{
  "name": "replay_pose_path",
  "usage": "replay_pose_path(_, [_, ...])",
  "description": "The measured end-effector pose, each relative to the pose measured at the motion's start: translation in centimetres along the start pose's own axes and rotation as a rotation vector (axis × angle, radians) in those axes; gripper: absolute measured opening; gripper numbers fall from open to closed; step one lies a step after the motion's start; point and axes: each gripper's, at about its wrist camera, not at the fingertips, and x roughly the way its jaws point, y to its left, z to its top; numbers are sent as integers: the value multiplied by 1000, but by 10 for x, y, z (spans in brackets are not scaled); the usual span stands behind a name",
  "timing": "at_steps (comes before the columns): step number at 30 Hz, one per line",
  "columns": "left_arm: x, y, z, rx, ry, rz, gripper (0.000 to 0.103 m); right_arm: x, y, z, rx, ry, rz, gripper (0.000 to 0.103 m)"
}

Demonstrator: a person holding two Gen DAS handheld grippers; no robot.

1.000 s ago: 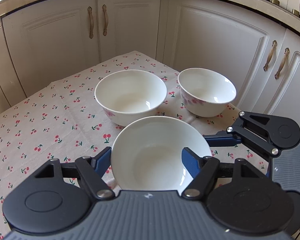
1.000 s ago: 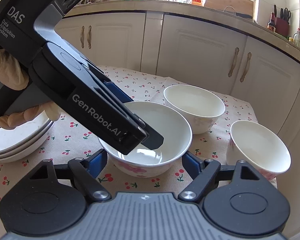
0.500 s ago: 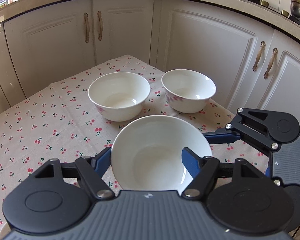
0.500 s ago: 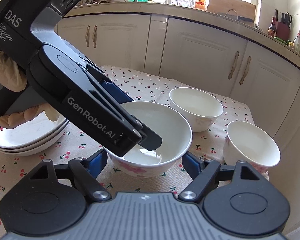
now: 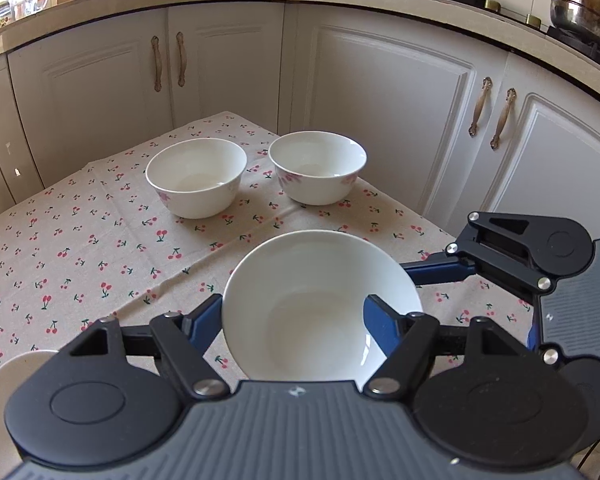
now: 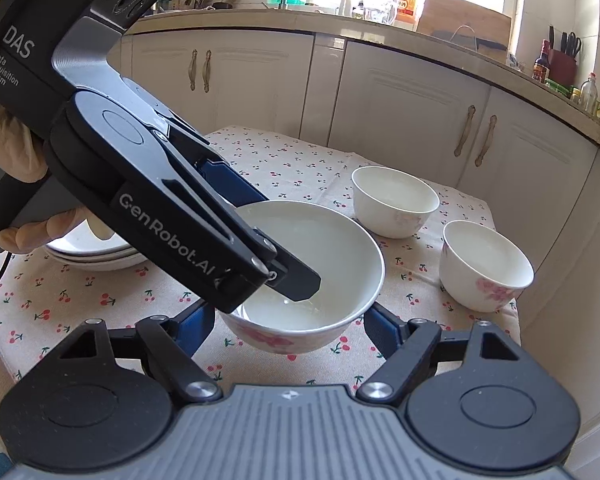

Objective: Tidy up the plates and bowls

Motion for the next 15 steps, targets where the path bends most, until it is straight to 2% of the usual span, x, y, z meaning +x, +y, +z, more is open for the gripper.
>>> replay_pose_path(15, [-10, -25, -34, -14, -1, -6, 75, -21, 19, -27, 8, 31, 20, 85])
